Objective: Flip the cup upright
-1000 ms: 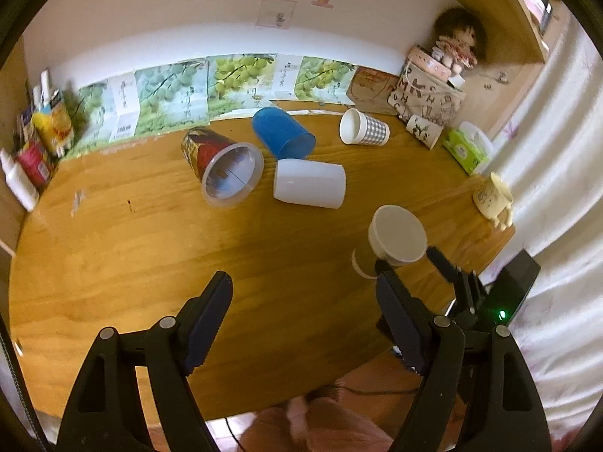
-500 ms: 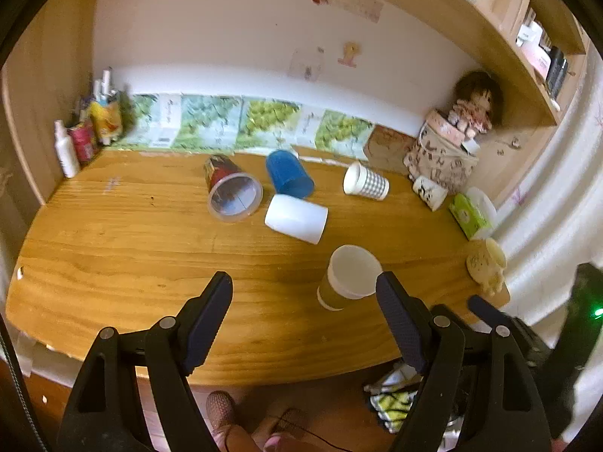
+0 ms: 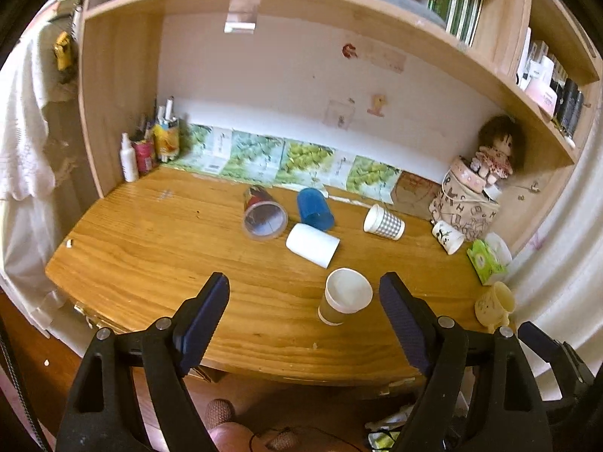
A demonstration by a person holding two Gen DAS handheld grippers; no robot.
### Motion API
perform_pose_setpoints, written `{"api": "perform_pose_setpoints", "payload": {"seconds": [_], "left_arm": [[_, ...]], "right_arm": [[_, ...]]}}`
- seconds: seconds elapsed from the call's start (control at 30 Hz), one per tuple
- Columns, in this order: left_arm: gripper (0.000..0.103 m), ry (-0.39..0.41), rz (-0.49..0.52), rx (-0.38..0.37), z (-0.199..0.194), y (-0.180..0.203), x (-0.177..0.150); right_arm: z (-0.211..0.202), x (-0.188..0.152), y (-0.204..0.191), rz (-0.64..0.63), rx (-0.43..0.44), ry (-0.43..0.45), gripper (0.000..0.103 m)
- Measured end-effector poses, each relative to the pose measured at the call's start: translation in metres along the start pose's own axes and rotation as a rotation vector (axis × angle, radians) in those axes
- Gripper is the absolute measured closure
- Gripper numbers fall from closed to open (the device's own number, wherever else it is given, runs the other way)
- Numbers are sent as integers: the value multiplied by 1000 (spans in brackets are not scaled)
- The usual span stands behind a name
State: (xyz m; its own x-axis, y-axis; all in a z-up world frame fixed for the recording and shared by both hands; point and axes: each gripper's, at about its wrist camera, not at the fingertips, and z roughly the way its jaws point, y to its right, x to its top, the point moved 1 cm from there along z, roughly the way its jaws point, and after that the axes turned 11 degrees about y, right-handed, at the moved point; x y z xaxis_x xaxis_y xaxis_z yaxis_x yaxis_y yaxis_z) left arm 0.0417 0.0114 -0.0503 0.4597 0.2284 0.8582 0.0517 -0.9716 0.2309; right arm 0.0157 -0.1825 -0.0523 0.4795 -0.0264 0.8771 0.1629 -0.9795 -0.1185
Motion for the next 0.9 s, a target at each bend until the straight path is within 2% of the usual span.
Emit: {"api": "perform_pose_setpoints", "payload": {"seconds": [0.13, 0.33, 0.57, 0.9], "left_arm": [[1, 68, 39, 47, -16, 10, 1], [1, 161, 59, 98, -33, 15, 6], [1, 264, 135, 96, -48, 30, 8], [1, 305, 157, 85, -54, 34, 14]], "right_arm": [[-12, 4, 0, -3, 12, 42, 0], [-17, 5, 6, 41, 40, 67, 0], [-26, 10, 8, 33, 21, 132, 0], [-31, 14, 9, 11, 10, 185, 0]]}}
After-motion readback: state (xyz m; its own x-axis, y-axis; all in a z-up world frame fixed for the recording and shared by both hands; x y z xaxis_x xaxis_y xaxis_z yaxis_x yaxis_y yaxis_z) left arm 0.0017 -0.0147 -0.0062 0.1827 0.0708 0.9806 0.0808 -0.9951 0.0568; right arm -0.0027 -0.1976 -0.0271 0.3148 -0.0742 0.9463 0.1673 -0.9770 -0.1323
